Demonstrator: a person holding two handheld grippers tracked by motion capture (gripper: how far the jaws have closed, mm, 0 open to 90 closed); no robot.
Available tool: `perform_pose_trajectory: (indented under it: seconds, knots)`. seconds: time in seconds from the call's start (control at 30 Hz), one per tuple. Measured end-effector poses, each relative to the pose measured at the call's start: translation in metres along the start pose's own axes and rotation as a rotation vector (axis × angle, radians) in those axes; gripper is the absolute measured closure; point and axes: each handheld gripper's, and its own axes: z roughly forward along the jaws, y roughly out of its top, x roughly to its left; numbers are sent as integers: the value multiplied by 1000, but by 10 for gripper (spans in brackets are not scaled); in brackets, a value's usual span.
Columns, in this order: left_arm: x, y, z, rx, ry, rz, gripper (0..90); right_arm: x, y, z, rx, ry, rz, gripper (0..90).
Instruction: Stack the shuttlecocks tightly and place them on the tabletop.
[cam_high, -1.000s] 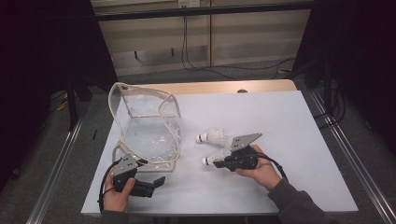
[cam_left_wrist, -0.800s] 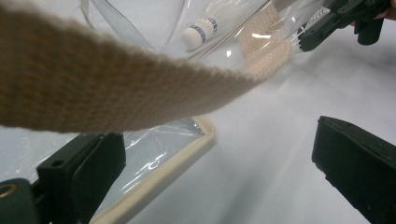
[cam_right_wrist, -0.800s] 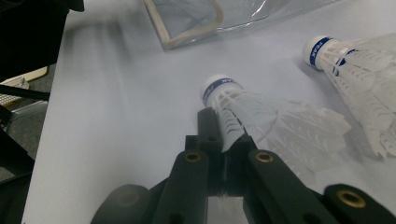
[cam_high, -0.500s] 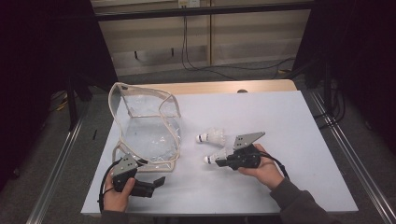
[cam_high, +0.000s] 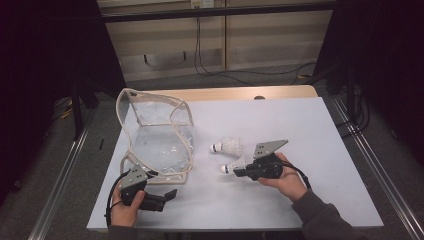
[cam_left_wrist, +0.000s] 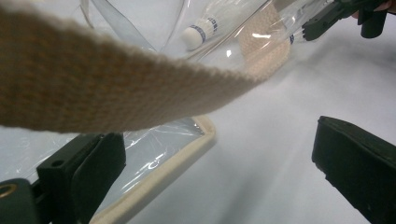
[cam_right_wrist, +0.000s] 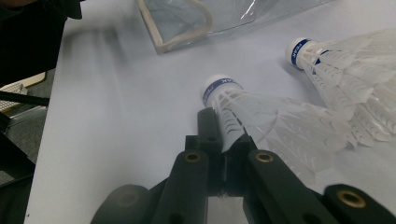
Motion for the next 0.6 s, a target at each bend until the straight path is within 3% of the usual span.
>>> perform_pose_trajectory:
  seconds: [0.6]
  knots:
    - [0, 0, 0, 0, 0, 0, 29, -7, -1, -11, -8, -23, 10, 890]
